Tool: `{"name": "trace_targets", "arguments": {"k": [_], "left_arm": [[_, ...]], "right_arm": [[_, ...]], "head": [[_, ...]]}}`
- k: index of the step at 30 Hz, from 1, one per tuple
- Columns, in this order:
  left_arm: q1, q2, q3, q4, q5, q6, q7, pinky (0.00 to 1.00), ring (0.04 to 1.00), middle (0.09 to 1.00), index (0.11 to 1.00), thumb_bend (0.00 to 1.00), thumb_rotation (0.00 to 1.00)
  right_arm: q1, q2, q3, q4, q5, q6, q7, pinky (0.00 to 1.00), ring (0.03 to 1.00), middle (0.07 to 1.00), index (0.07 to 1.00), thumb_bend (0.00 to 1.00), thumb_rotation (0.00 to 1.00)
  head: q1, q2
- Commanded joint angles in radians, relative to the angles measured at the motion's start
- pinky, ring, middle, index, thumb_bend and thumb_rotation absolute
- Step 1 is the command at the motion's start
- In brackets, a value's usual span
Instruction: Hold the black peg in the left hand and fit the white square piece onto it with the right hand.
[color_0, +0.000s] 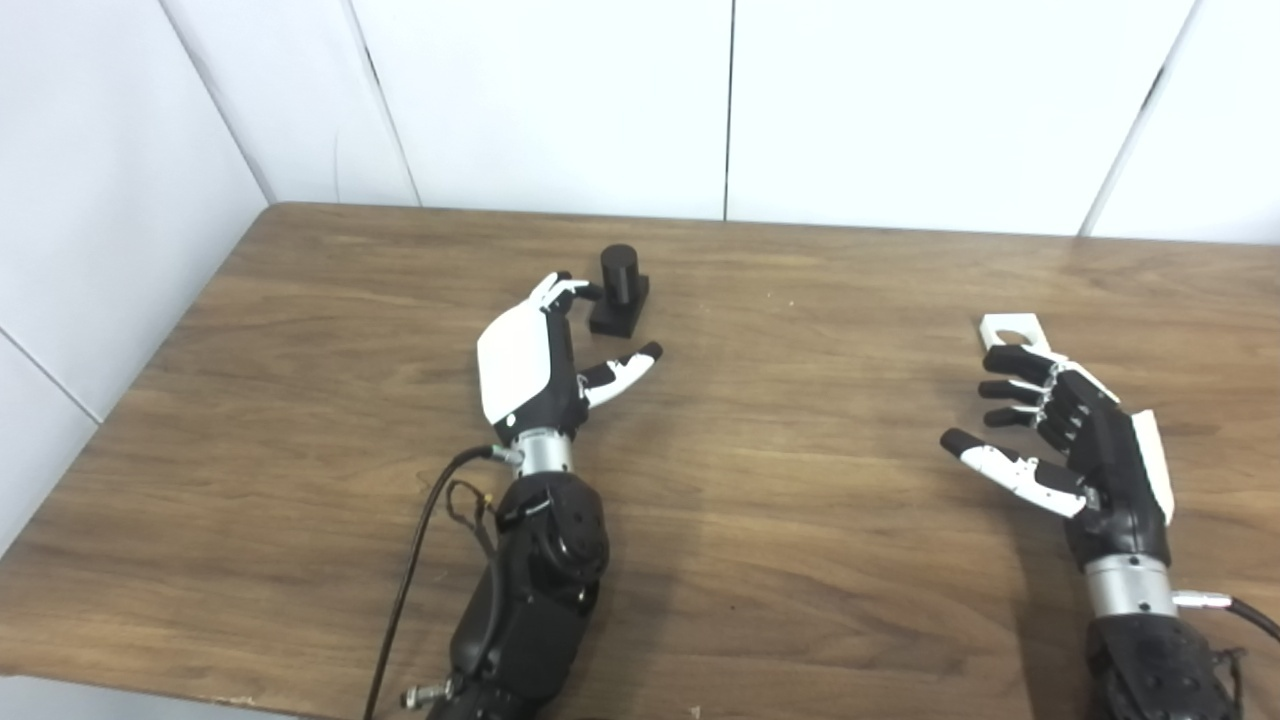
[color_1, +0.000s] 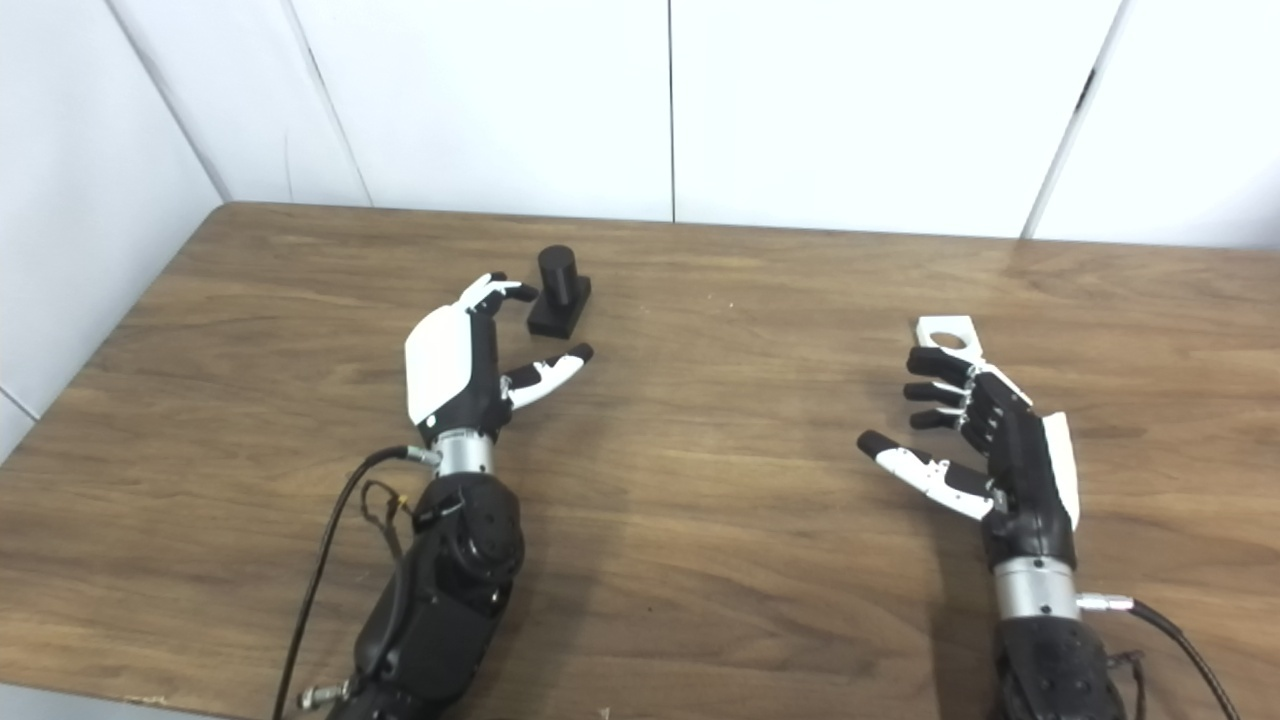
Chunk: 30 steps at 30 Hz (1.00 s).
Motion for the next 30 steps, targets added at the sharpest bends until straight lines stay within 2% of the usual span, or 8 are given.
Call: {"name": "trace_targets", "arguments": {"k": [1, 9, 14, 30], "left_arm": [[-0.058, 0.023, -0.007, 0.005, 0.029, 0.009, 0.022, 0.63, 0.844, 0.882, 0.686, 0.78, 0.37], [-0.134, 0.063, -0.044, 0.086, 0.050, 0.094, -0.012, 0.76, 0.921, 0.954, 0.759, 0.82, 0.45], [-0.166, 0.083, -0.065, 0.122, 0.051, 0.132, -0.025, 0.77, 0.941, 0.967, 0.764, 0.83, 0.47], [-0.215, 0.110, -0.090, 0.207, 0.046, 0.157, -0.016, 0.82, 0.962, 0.981, 0.754, 0.84, 0.48]], "right_arm": [[-0.027, 0.001, 0.002, -0.005, 0.000, -0.054, -0.004, 0.54, 0.660, 0.716, 0.683, 0.64, 0.00], [-0.027, -0.002, 0.005, -0.002, -0.010, -0.060, -0.004, 0.54, 0.656, 0.708, 0.671, 0.63, 0.00], [-0.027, 0.001, 0.006, 0.000, -0.014, -0.062, -0.009, 0.52, 0.639, 0.708, 0.670, 0.64, 0.00], [-0.032, 0.009, 0.001, 0.017, 0.003, -0.066, -0.010, 0.52, 0.627, 0.706, 0.663, 0.64, 0.00]], "head": [[-0.005, 0.002], [-0.012, -0.001], [-0.014, -0.002], [-0.026, -0.009]]}}
